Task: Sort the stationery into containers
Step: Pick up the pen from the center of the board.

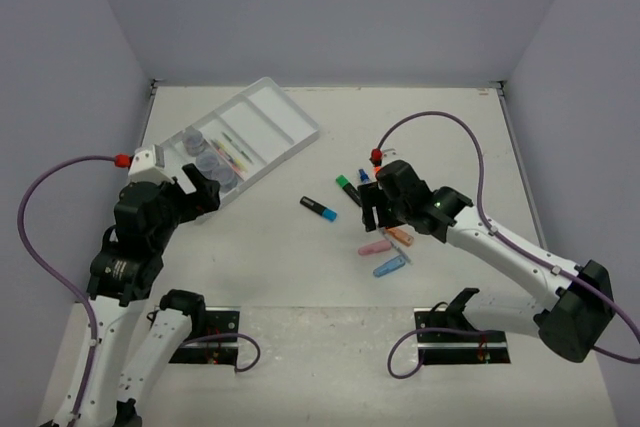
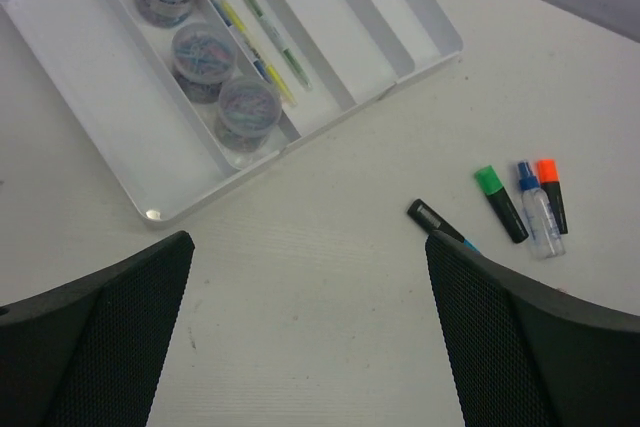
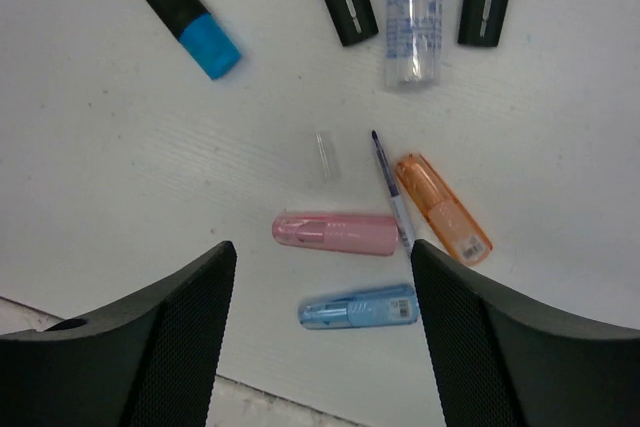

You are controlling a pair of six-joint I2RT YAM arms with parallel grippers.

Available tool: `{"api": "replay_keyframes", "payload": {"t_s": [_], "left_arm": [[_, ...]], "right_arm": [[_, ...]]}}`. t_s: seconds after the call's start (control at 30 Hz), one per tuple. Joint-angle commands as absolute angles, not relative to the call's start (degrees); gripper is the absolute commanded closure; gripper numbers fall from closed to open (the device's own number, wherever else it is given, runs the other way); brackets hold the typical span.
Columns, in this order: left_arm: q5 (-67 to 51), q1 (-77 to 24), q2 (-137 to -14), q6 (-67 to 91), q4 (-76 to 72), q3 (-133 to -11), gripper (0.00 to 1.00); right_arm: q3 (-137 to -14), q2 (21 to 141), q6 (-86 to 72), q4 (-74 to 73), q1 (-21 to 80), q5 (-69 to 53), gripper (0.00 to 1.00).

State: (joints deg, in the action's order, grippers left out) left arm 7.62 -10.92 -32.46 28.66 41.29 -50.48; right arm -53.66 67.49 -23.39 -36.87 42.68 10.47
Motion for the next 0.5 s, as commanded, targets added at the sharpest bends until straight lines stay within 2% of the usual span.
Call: {"api": "replay_keyframes", "payload": {"t_s": [0.0,0.2,0.27,0.4,0.47], "left_arm": [[4.2,-10.9,-30.6,24.4,40.9,-48.7,0.0],[2.3,-11.0,-31.1,24.3,40.2,-47.9,0.0],[2.3,-11.1,-30.3,24.3,40.2,-47.8,0.0],[1.7,-11.1,-30.7,24.1,40.0,-47.8,0.0],[1.2,-11.1,-31.3,24.0,39.9,-47.9,0.0]], "right_arm": [[-53.0,68.4,-26.1,-43.4,42.5,12.9,0.36],[-52.6,72.7,-26.0,-46.4,40.0,10.5,0.46],[-52.9,75.1,-25.5,-46.7,39.1,9.1,0.53],[-54.4,79.3,-24.0,-47.9,38.0,8.7,0.57],[-55.0,81.0,-22.5,-48.2,37.6,8.0,0.62]]}}
